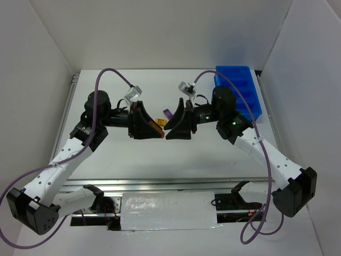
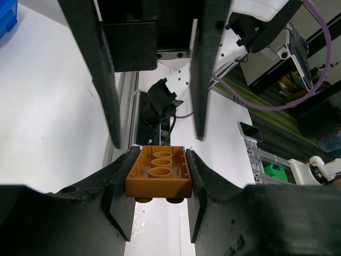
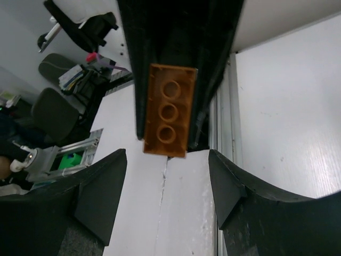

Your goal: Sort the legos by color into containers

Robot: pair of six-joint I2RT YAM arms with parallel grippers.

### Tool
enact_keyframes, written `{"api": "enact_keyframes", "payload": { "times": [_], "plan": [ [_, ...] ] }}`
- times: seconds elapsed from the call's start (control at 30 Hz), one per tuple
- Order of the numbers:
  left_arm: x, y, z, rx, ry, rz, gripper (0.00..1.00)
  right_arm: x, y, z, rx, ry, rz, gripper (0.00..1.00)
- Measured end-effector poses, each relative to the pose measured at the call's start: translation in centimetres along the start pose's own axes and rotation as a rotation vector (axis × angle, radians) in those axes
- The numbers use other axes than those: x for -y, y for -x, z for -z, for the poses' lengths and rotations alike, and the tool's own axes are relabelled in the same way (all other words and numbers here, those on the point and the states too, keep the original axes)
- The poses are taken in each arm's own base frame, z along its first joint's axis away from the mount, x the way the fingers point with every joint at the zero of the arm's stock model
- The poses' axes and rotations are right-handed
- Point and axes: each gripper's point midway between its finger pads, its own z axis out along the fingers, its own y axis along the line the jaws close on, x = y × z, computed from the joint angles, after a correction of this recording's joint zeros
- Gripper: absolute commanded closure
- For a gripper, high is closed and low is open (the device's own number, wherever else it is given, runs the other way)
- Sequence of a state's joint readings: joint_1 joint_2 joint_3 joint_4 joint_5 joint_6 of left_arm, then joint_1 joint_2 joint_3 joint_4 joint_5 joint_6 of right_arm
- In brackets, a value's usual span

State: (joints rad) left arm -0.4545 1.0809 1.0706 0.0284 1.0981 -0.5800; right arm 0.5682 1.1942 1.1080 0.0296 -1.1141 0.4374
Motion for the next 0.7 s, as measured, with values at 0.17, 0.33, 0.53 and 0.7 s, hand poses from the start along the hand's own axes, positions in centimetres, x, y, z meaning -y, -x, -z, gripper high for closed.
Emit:
{"api": "enact_keyframes", "payload": {
  "times": [0.17,0.33,0.53,0.7],
  "plan": [
    [0.2,-0.1,0.0,-0.004,-0.007,0.000,1.00,-1.7,0.8,-1.5,-0.020,0.058,0.043,0.30],
    [0.3,-0.3,0.0,-0.010,-0.008,0.006,1.00,-1.6,0.0,-2.4,-0.049,0.074,0.030,0.32],
    [0.1,-0.4,0.0,-0.013,-0.001,0.014,1.00,-1.2,-0.7,-2.8,-0.079,0.068,0.020,0.31],
    [0.0,-0.6,0.0,-0.017,0.003,0.005,1.00,-1.0,-1.2,-2.8,-0.095,0.062,0.021,0.30]
  ]
}}
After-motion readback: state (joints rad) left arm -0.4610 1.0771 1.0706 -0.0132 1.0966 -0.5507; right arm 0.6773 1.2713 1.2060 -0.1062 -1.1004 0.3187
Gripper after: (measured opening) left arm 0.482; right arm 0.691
